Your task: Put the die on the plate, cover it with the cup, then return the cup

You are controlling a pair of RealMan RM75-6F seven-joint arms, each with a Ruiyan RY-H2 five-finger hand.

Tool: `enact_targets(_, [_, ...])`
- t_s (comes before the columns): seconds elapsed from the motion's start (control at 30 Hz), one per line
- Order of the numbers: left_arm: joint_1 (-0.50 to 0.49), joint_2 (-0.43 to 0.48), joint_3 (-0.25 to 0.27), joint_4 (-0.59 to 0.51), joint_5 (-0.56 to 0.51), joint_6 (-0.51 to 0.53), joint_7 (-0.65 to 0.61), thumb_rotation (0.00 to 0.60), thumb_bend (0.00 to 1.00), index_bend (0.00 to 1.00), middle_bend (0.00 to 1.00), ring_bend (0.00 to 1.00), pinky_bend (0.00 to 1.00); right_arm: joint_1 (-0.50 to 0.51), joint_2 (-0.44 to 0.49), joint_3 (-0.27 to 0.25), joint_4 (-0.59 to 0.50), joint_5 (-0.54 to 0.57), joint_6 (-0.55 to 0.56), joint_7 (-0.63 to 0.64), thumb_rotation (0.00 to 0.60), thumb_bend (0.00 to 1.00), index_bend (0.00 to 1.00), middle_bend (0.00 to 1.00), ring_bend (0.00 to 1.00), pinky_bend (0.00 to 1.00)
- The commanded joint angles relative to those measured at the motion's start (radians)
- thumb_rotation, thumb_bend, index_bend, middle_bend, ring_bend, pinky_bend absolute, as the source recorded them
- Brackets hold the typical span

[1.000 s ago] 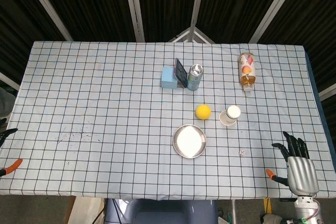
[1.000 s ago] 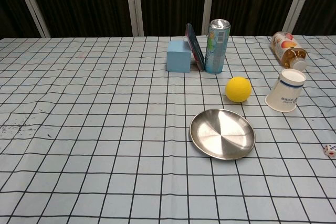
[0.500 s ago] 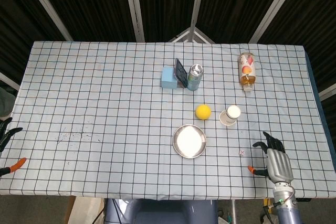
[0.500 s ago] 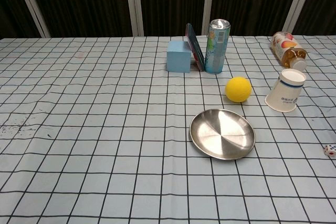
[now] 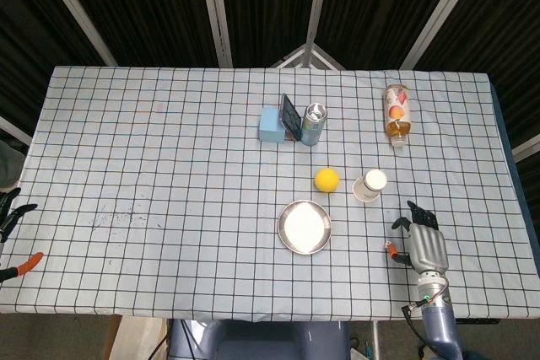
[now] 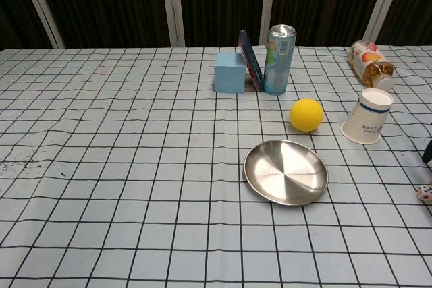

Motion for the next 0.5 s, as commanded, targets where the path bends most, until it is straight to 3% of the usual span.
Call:
enact_targets(0.03, [0.0, 0.0, 0.0, 0.0, 0.0, 0.001, 0.0, 0.6, 0.3, 0.19, 0.0, 0.0, 0.02, 0.01, -0.01, -0.003, 0.02, 0.005, -0.009, -0.004, 0.6, 0.34, 0.43, 0.08, 0.06, 0.0])
enact_targets(0.5, [-0.003, -0.005, 0.001, -0.006, -0.004, -0.008, 0.022, 0.6, 0.3, 0.19, 0.0, 0.0, 0.02, -0.008, 0.03, -0.037, 0.001, -0.019, 0.0, 0.042, 0.6, 0.34, 0.43, 0.08, 0.06, 0.0])
